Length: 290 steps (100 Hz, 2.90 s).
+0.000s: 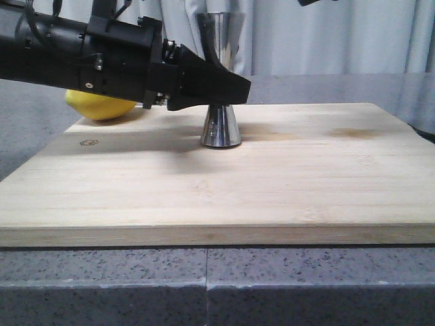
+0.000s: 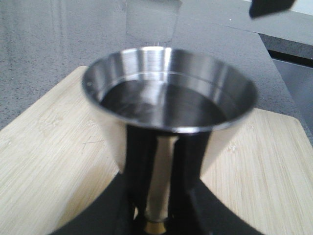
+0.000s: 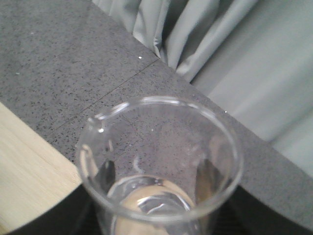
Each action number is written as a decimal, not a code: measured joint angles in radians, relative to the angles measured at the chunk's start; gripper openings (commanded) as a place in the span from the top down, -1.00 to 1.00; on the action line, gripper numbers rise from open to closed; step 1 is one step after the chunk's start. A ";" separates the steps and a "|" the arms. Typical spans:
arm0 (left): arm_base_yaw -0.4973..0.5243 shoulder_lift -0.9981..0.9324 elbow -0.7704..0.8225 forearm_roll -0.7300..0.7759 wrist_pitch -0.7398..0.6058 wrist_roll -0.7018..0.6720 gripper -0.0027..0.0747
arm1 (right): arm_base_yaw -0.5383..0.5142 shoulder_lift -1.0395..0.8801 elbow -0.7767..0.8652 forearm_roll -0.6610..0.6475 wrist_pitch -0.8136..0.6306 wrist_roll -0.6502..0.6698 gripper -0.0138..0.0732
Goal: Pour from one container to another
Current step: 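Return the beaker upright to the board and open the right gripper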
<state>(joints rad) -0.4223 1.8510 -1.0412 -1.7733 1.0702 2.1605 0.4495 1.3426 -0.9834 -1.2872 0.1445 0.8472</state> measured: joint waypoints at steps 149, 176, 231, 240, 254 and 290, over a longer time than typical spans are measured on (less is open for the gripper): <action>0.000 0.000 0.000 0.000 0.000 0.000 0.77 | -0.368 0.148 0.378 0.411 -0.799 -0.346 0.04; 0.000 0.000 0.000 0.000 0.000 0.000 0.77 | -0.371 0.181 0.378 0.420 -0.806 -0.368 0.04; 0.000 0.000 0.000 0.000 0.000 0.000 0.77 | -0.373 0.181 0.378 0.422 -0.766 -0.373 -0.12; 0.000 0.000 0.000 0.000 0.000 0.000 0.77 | -0.373 0.181 0.378 0.422 -0.766 -0.373 -0.32; 0.000 0.000 0.000 0.000 0.000 0.000 0.77 | -0.373 0.181 0.378 0.424 -0.766 -0.373 -0.62; 0.000 0.000 0.000 0.000 0.000 0.000 0.77 | -0.373 0.057 0.378 0.425 -0.749 -0.306 -0.74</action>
<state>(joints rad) -0.4223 1.8510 -1.0412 -1.7733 1.0702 2.1605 0.0764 1.3992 -0.6052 -0.8617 -0.6045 0.5413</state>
